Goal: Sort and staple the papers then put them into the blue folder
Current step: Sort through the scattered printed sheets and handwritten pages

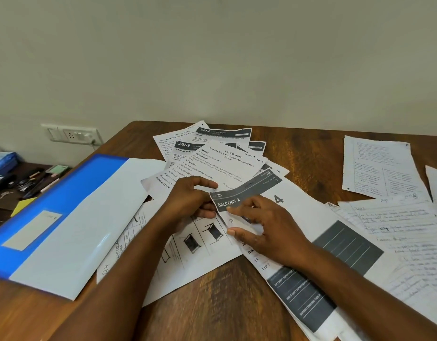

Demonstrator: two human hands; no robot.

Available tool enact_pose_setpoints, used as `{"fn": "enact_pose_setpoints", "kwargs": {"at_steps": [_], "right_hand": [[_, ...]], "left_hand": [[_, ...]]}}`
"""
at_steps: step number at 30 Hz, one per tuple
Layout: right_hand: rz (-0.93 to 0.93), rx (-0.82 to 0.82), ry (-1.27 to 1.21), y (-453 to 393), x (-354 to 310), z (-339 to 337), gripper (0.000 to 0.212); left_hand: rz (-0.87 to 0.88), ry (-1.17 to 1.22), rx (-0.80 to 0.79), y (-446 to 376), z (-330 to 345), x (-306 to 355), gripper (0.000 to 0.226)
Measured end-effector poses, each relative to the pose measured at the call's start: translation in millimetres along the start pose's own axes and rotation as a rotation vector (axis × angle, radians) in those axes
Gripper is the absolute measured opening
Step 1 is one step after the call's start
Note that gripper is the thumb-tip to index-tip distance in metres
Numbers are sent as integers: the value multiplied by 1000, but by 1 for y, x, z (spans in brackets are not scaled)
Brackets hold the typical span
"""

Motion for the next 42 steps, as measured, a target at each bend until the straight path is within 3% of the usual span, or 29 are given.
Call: {"fn": "enact_pose_setpoints", "kwargs": {"at_steps": [8, 14, 20, 23, 28, 33, 37, 39, 42], "right_hand": [[-54, -36, 128, 4, -8, 0, 70], [-66, 25, 219, 5, -14, -4, 70], [-51, -60, 303, 4, -10, -8, 70], [-2, -90, 298, 2, -6, -12, 77], [300, 113, 291, -16, 29, -58, 71], [681, 145, -52, -18, 73, -97, 79], [746, 220, -212, -19, 84, -112, 62], [743, 215, -361, -18, 84, -111, 45], [691, 208, -500, -21, 70, -108, 25]], "left_hand": [[0, 8, -50, -1, -3, 3, 18], [36, 5, 8, -6, -2, -5, 18], [66, 11, 46, -11, 2, -9, 17], [91, 5, 55, -12, 3, -11, 16], [298, -4, 123, -5, 0, 7, 13], [527, 65, 191, 14, -3, 35, 18], [648, 145, 265, 21, -13, 45, 20], [618, 224, 306, 21, -18, 46, 22], [416, 432, 272, 18, -16, 42, 32]]}}
Point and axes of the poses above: each hand's wrist, its own y-axis away from the middle knuckle, its own z-axis out of the palm, x = y × z, the point moved 6 cm from there along -y, towards the middle knuckle, and after that the axes turned 12 degrees about x, right-handed, at the moved point
